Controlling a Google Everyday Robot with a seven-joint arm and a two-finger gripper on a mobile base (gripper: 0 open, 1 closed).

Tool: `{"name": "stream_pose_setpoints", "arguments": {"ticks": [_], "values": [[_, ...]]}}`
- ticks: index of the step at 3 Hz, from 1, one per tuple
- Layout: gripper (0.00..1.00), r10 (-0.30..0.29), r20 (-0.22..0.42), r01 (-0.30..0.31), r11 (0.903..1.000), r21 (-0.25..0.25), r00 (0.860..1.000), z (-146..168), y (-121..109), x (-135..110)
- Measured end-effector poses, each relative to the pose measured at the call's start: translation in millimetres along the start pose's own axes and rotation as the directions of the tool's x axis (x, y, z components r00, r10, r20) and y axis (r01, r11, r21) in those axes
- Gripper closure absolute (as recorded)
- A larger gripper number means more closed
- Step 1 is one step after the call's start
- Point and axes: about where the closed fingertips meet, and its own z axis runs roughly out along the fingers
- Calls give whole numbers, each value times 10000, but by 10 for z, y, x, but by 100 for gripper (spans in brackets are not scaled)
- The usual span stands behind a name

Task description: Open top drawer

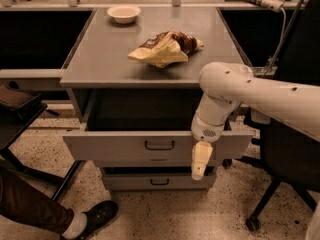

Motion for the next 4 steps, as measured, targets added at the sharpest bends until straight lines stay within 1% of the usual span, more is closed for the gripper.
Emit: {"name": "stream_pose_setpoints", "arguments": {"ticks": [1, 2, 3, 4], "values": [[0, 117, -46, -118, 9997, -214, 9999, -10, 120, 56], [0, 294, -57, -297, 9975, -641, 9996, -12, 353, 151], [0, 524, -68, -529, 9918, -1164, 9986, -8, 648, 269], [0, 535, -75, -541, 9915, -1181, 9985, 0, 654, 272]]}}
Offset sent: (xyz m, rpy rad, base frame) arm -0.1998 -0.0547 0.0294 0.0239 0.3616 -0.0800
